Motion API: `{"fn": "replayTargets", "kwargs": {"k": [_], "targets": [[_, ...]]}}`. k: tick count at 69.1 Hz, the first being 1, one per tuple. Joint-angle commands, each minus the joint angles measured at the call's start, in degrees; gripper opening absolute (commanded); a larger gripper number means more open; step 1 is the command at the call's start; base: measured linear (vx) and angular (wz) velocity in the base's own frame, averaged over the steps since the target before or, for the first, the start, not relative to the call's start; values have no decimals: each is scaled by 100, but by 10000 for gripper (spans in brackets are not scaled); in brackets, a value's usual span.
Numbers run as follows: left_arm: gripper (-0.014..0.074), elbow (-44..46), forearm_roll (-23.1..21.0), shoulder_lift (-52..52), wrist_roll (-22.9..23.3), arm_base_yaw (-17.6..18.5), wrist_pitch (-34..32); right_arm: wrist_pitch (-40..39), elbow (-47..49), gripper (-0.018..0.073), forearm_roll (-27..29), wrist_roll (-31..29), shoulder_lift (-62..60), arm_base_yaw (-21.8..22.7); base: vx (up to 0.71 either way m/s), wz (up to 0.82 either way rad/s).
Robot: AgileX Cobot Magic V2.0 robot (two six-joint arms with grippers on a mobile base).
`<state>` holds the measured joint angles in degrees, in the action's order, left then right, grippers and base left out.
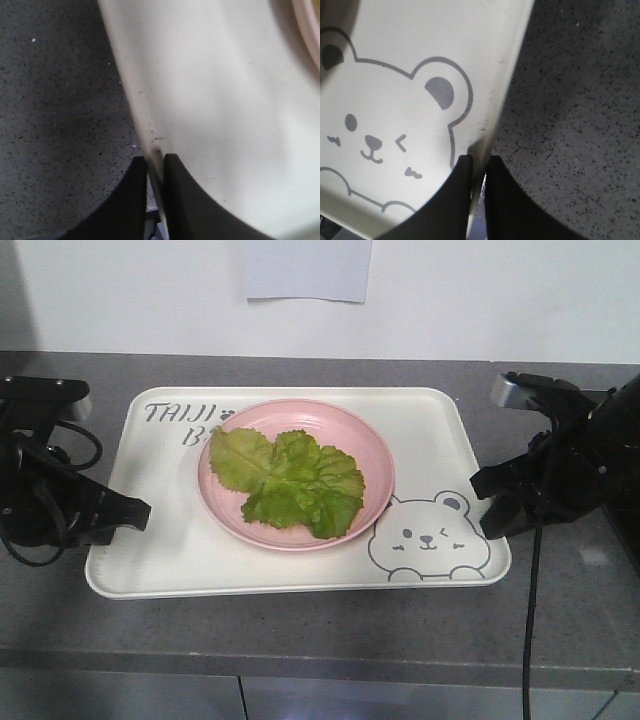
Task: Transfer vegetables to tray and serve
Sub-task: 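Hold the tray level while the base drives up to the other counter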
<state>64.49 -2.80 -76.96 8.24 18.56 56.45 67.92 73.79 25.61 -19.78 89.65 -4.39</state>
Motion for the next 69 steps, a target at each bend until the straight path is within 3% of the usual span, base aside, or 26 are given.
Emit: {"fn": "replayTargets", "kwargs": {"k": [1,69], "targets": [[-6,243,-601,199,-125,112,-616,127,159,-3,974,-297,-250,-144,8,4],[-6,243,-601,199,-125,112,-616,127,159,-3,974,-297,-250,-144,9,3]]}}
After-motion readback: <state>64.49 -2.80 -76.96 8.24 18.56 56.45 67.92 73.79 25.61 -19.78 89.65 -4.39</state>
